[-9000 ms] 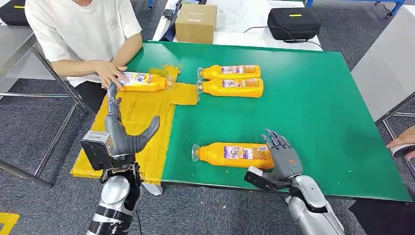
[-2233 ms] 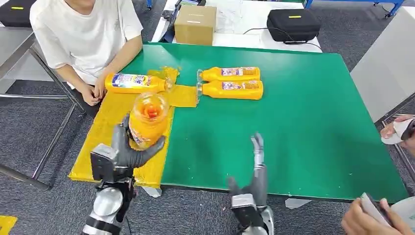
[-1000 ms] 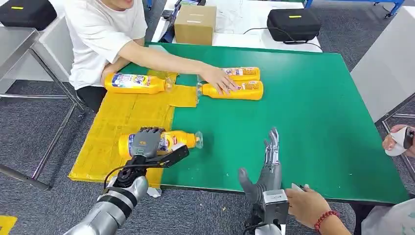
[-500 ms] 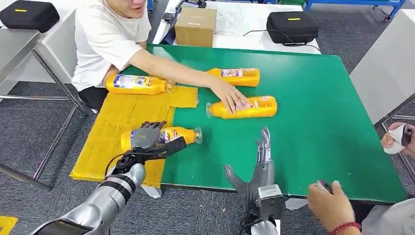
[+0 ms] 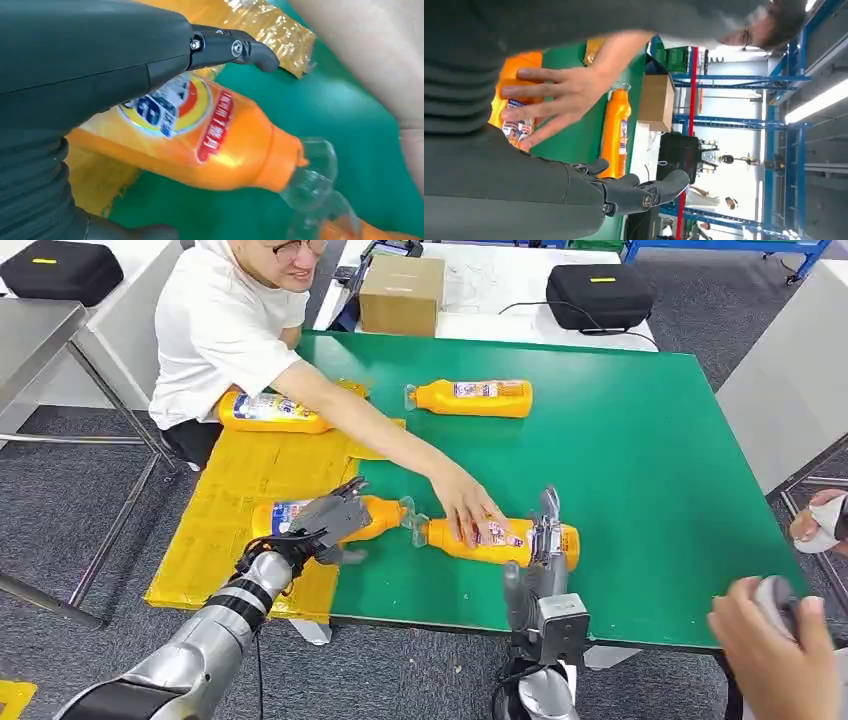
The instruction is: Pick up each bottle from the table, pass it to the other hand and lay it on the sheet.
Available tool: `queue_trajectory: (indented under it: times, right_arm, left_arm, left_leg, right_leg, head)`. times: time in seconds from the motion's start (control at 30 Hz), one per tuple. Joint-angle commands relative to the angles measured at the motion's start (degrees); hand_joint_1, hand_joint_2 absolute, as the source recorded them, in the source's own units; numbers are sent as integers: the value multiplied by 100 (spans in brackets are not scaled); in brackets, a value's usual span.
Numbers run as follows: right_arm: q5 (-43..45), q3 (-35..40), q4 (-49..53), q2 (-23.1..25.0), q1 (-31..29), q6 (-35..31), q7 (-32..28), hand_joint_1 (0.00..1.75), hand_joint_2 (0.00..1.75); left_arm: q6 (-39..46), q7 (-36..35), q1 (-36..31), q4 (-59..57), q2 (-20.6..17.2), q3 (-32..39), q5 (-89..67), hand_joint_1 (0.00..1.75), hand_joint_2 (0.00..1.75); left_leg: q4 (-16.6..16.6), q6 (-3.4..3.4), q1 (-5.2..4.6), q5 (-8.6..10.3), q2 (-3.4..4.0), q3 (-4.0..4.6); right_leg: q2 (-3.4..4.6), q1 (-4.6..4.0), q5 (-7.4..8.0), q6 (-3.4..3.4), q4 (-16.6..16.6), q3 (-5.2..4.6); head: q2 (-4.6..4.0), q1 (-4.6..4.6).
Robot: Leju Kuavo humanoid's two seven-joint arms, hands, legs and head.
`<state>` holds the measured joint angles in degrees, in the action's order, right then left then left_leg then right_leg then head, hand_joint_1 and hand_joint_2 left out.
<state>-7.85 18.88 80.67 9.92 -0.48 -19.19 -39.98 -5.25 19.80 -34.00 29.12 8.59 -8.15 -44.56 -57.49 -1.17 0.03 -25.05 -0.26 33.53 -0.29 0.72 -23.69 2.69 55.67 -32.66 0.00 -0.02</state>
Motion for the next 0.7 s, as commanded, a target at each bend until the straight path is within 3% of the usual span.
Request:
queue_trajectory:
  times: [0.03,0.43,0.53,0.57,0.7]
  right_arm:
    - [0,-145,-253,-156,-223,-64,-2,0,0]
    - [-27,-162,-177,-180,-160,-99,-2,0,0]
    - [-315,-6,19,-317,-63,-525,-2,0,0]
    - [-531,156,43,-430,-51,-808,-2,0,175]
    - [-906,371,-179,-586,-187,-1159,-2,0,175]
  left_arm:
    - [230,474,601,1521,122,-182,894,0,175]
    - [305,304,728,1932,218,-297,1013,0,175]
    - [543,742,1101,2847,388,-345,1995,0,175]
    - [790,963,1341,3513,478,-469,2553,0,175]
    - [1493,1275,1821,5064,515,-893,3522,0,175]
  left_leg:
    - [2,8,3,-2,11,-3]
    - [-2,5,4,-3,2,27]
    - [-1,6,4,-5,9,25]
    - [-4,4,4,-5,5,34]
    - [-9,1,4,-10,4,45]
  right_leg:
    - [11,-4,0,-11,0,-3]
    - [0,-4,-4,-9,1,-31]
    - [7,-5,-4,-11,-1,-31]
    - [3,-5,-5,-8,0,-38]
    - [2,-5,-8,-4,4,-47]
  head:
    - [0,-2]
    - [0,-2]
    - [0,-2]
    - [0,-2]
    - [0,-2]
